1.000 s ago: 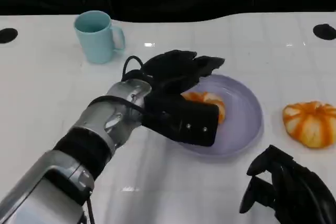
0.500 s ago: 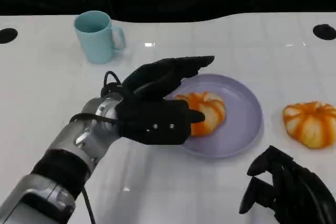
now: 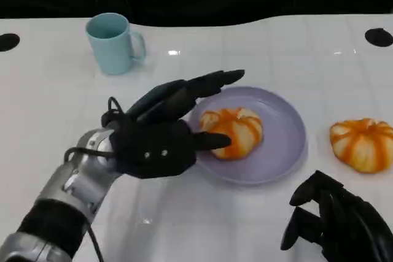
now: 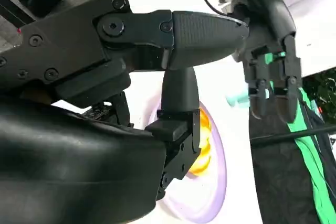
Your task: Grasp the bread from the table and place it into the plate.
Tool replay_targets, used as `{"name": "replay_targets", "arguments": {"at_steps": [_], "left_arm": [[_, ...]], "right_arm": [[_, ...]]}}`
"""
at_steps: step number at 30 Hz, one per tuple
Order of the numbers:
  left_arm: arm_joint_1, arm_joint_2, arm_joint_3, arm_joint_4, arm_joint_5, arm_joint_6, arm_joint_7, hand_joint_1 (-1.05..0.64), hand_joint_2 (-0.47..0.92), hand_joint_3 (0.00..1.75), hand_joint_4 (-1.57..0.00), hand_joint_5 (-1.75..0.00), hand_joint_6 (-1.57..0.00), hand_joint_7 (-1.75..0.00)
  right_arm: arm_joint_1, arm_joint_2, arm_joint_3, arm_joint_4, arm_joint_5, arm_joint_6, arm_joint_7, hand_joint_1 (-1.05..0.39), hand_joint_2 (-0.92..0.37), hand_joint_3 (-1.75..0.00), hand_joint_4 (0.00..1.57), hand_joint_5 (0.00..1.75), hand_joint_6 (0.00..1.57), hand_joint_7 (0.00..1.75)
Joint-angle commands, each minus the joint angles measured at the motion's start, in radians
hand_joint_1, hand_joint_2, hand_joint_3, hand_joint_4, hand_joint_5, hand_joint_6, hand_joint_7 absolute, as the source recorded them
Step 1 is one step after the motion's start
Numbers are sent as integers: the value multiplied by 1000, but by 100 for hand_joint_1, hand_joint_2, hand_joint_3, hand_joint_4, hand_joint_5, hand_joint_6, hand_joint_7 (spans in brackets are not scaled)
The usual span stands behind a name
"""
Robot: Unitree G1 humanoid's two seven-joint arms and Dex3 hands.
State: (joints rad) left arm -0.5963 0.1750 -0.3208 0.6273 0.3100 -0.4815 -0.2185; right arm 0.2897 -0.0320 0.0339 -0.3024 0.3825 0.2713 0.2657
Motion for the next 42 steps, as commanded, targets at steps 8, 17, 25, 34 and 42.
{"name": "replay_targets", "arguments": {"at_steps": [8, 17, 25, 34, 42], "left_arm": [[136, -27, 90, -62, -156, -96, -20, -75, 92, 35, -33, -50, -43, -9], [286, -111, 174, -195, -445, -61, -141, -69, 92, 35, -44, -90, -66, -16], [379, -150, 220, -309, -584, 22, -225, -67, 92, 38, -55, -131, -68, -75], [452, -171, 250, -403, -665, 136, -258, -65, 92, 32, -56, -151, -63, -111], [564, -202, 295, -513, -799, 298, -280, -62, 92, 35, -70, -174, -60, -150]], "right_arm": [[5, -7, -9, -15, 4, 2, -5, -51, -92, -52, 62, 175, 40, 174], [5, -10, -9, -18, 4, 6, -5, -51, -92, -51, 63, 175, 41, 174], [8, -15, -9, -17, 1, -7, 5, -51, -92, -53, 62, 175, 40, 174], [8, -12, -12, -28, 10, 18, -7, -52, -92, -50, 62, 175, 41, 173], [11, -11, -13, -35, 10, 24, -7, -53, -92, -49, 61, 175, 41, 171]]}}
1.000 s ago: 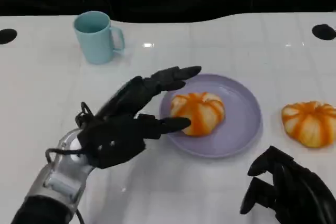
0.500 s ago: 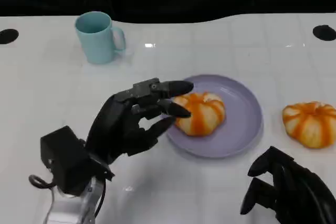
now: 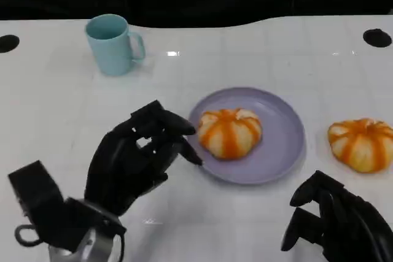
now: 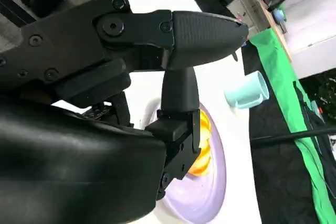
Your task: Grasp the bread from the table and place it into the plate.
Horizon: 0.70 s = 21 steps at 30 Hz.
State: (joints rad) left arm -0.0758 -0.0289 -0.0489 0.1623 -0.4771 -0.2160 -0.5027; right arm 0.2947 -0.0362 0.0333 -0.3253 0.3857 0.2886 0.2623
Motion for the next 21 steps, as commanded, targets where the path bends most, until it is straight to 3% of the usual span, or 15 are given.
{"name": "replay_targets", "arguments": {"at_steps": [1, 7, 21], "left_arm": [[48, -1, 26, -54, -10, 38, 4, -62, 92, 35, -70, -175, -60, -152], [102, -4, 48, -82, -34, 79, -17, -61, 92, 34, -74, -175, -57, -165], [166, -23, 67, -115, -44, 135, -1, -58, 92, 33, -75, -175, -55, -167]], "right_arm": [[6, -8, -12, -12, 7, 7, -3, -53, -92, -49, 61, 175, 41, 171], [3, -10, -13, -6, 1, -1, -1, -53, -92, -50, 61, 175, 41, 170], [-1, -18, -14, -2, -7, -20, 14, -51, -92, -52, 63, 175, 42, 172]]}}
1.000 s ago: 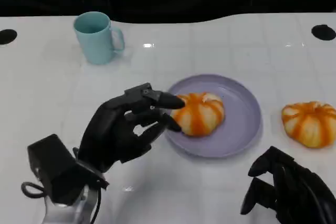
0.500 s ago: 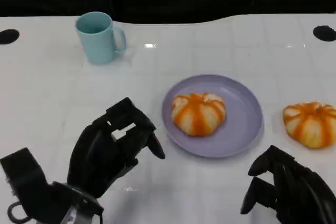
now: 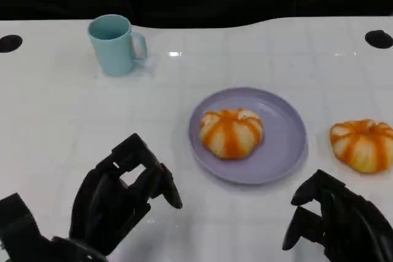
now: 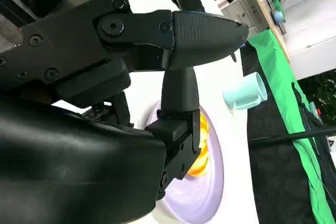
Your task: Grasp the bread from the table and place it into the plate.
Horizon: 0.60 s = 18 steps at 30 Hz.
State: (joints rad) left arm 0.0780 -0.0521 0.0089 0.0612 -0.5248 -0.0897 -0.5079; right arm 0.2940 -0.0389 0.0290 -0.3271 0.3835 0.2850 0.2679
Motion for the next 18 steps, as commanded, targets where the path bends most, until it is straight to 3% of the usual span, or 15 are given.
{"name": "replay_targets", "arguments": {"at_steps": [1, 18], "left_arm": [[12, 0, 10, -15, 5, 9, 4, -58, 92, 33, -75, -175, -55, -167], [111, -13, 9, -44, 54, 24, 37, -56, 92, 33, -76, -175, -51, -175]], "right_arm": [[0, -15, -10, 0, -5, -17, 9, -51, -92, -52, 63, 175, 42, 172], [-2, -1, -6, -7, -4, -6, -16, -52, -92, -50, 62, 175, 43, 172]]}}
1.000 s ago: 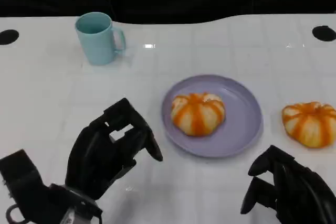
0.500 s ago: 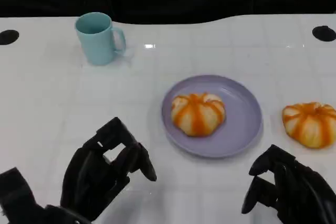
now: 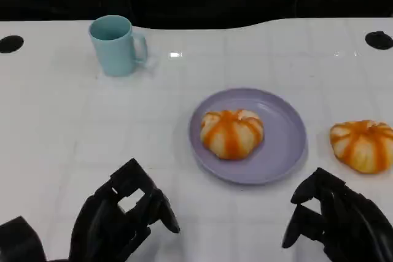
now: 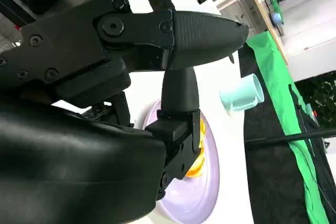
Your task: Grasp the bread from the table and place it into the plate.
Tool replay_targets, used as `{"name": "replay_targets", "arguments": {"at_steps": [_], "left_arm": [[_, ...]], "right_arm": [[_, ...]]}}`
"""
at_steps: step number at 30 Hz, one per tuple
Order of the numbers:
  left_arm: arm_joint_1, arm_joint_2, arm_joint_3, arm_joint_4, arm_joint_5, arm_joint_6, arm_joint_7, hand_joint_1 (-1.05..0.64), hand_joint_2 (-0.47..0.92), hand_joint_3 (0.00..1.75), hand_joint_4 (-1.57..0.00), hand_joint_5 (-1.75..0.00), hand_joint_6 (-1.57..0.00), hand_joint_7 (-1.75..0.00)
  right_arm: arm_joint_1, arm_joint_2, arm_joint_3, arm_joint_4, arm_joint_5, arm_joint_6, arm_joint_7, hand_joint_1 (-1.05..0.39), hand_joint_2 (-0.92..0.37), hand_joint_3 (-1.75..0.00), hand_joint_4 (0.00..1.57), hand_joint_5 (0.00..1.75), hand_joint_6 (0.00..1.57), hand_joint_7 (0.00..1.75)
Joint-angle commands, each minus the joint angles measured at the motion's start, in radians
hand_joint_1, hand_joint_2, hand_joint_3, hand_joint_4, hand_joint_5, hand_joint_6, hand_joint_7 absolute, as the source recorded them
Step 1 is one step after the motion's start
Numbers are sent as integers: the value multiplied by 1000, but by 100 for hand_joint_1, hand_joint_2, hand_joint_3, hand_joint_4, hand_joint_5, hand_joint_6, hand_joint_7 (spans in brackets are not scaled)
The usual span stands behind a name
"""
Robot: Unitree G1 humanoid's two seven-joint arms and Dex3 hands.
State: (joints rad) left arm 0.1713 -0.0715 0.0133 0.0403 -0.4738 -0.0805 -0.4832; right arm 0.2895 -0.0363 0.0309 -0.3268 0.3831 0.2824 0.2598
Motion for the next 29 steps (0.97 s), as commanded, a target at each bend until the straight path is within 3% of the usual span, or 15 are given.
{"name": "replay_targets", "arguments": {"at_steps": [1, 29], "left_arm": [[20, 8, 4, -28, 3, 20, 13, -56, 92, 33, -76, -175, -52, -175], [2, 23, 11, -9, -16, 87, -34, -61, 92, 27, -77, -175, -55, -171]], "right_arm": [[2, -5, -8, -8, -2, -2, -6, -52, -92, -50, 62, 175, 43, 172], [-14, -9, -16, 17, -8, -21, 4, -52, -92, -52, 62, 175, 42, 170]]}}
